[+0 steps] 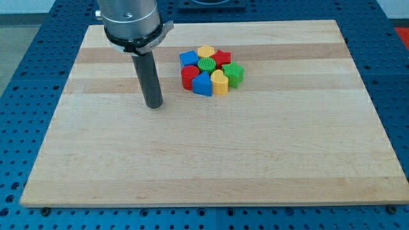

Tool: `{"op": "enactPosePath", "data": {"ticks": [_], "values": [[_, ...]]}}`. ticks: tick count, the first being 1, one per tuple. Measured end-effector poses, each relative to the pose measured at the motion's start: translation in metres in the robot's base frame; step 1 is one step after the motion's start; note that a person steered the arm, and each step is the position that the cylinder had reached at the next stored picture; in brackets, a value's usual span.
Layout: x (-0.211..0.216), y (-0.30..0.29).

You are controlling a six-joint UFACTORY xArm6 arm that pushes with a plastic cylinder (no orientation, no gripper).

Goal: Push the red circle into the cube

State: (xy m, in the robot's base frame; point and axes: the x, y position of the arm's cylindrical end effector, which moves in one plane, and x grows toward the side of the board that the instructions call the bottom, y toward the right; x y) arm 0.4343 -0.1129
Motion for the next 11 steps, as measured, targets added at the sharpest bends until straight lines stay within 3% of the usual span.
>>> {"op": "enactPosePath", "data": {"ticks": [3,6,9,11], "values": [[-0.018,0.001],[-0.045,0.058],[-0.054,0.049],[-0.087,0.033]]}}
